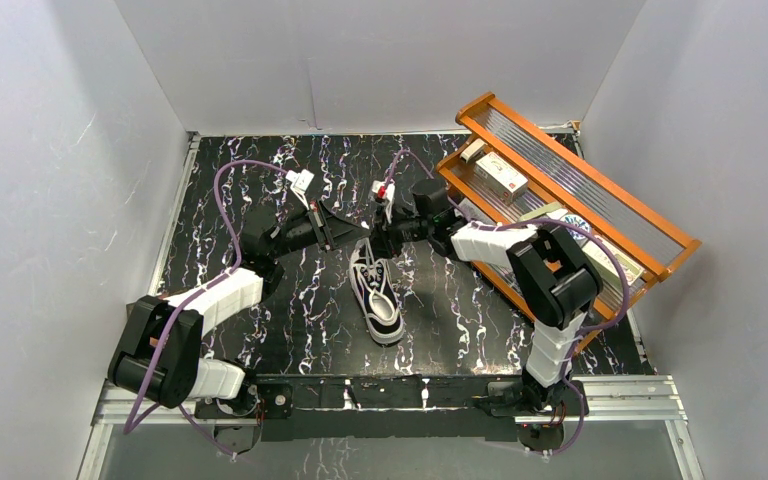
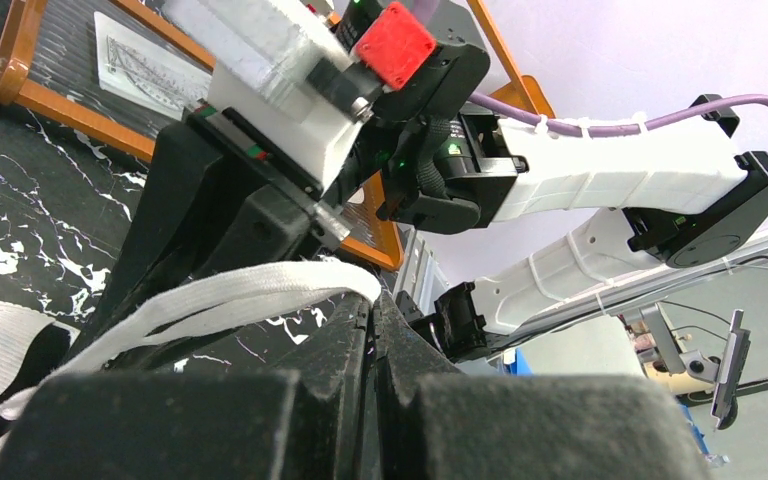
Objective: Tie the shoes
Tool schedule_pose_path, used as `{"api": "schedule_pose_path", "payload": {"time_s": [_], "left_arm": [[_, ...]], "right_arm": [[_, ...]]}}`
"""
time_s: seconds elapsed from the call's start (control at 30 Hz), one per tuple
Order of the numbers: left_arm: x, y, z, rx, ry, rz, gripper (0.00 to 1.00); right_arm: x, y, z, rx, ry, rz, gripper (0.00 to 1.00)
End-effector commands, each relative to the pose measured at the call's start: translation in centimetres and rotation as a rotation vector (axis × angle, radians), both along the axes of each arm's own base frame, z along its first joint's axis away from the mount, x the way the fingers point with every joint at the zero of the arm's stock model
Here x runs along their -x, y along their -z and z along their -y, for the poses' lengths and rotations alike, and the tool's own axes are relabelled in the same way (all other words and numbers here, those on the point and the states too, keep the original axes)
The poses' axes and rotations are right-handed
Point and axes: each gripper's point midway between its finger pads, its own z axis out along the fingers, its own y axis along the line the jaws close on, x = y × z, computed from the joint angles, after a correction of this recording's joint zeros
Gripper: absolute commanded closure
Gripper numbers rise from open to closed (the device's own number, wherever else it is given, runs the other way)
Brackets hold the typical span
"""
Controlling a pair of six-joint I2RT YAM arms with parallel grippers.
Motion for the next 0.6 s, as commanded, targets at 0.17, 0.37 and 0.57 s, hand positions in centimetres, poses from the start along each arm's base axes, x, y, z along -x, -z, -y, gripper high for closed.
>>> {"api": "schedule_pose_path", "payload": {"time_s": [0.17, 0.37, 0.57], "left_arm": [[-1.1, -2.5, -0.9, 0.021, -0.091, 0.111, 1.0], [-1.7, -1.8, -1.3, -0.018, -0.13, 0.099, 1.0], [-2.2, -0.4, -1.3, -0.076, -0.131, 0.023, 1.0]], "right_arm": [[-1.7, -2.1, 2.0, 0.165, 0.156, -0.008, 1.0], [-0.1, -3.7, 5.2, 0.265, 0.219, 0.002, 1.0], [3.0, -4.9, 5.5, 0.247, 0.033, 0.035, 1.0]]}}
